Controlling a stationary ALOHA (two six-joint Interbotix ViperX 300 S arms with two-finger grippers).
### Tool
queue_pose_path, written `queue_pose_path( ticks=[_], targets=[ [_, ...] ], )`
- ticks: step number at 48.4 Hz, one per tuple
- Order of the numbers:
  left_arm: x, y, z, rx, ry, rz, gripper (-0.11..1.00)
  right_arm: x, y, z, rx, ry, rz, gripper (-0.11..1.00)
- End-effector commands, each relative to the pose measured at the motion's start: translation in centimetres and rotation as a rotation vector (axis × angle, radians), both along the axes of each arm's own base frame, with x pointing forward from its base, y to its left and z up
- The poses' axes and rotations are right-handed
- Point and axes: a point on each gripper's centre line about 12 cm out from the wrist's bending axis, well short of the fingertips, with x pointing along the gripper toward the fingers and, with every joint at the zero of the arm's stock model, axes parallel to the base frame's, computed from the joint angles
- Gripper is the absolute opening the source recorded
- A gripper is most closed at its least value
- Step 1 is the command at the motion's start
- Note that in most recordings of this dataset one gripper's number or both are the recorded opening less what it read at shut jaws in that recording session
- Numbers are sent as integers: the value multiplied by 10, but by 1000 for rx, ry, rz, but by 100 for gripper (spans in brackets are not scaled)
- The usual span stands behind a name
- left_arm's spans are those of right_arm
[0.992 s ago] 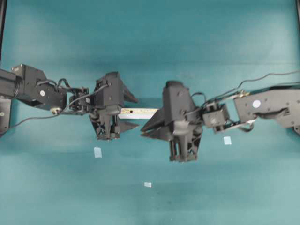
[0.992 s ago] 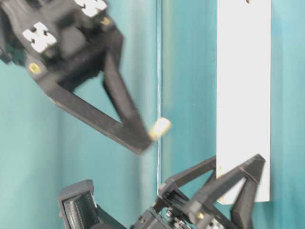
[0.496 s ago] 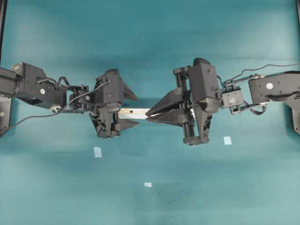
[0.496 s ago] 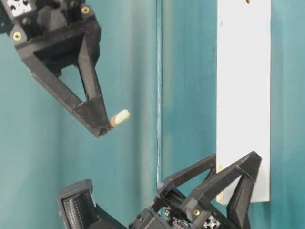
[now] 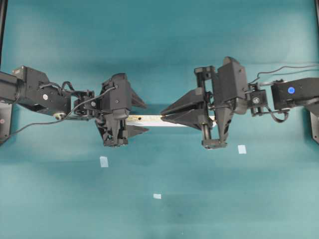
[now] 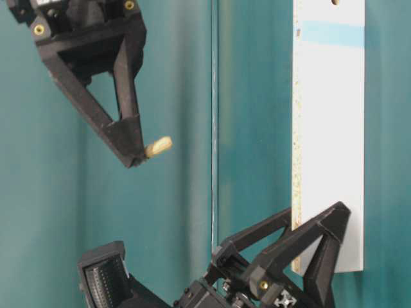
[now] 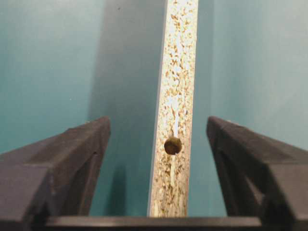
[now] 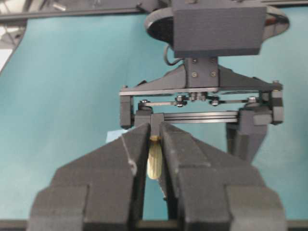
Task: Insert the rod into the hole on the wooden board.
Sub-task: 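Position the held peg above the hole near the board's right end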
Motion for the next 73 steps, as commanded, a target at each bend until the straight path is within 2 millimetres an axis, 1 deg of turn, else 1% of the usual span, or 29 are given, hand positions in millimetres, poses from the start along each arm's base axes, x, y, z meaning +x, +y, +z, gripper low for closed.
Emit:
queue_pose_path(
  ticks=[1, 6, 19, 26, 33, 42, 55, 73],
  targets=[
    [6, 0, 10, 14, -33, -10, 82, -5, -3, 14, 15, -64, -22, 11],
    [7, 0, 10, 20, -35, -16, 76, -12, -4, 12, 16, -76, -31, 11],
    [8, -1, 10, 18, -21, -16, 73, -31, -8, 1, 47, -96, -71, 11],
    [8, -1, 10, 18, -9, -18, 67, -37, -9, -3, 53, -91, -78, 11],
    [9, -1, 10, 18, -6, -18, 59, -40, -9, -3, 53, -89, -78, 11],
    [9, -1, 10, 17, 0, -18, 54, -43, -9, -5, 52, -85, -78, 11],
    [8, -3, 9, 17, 8, -25, 43, -47, -9, -10, 46, -71, -80, 11],
    [7, -6, 8, 13, 22, -31, 36, -58, -12, -20, 52, -82, -90, 11]
  ],
)
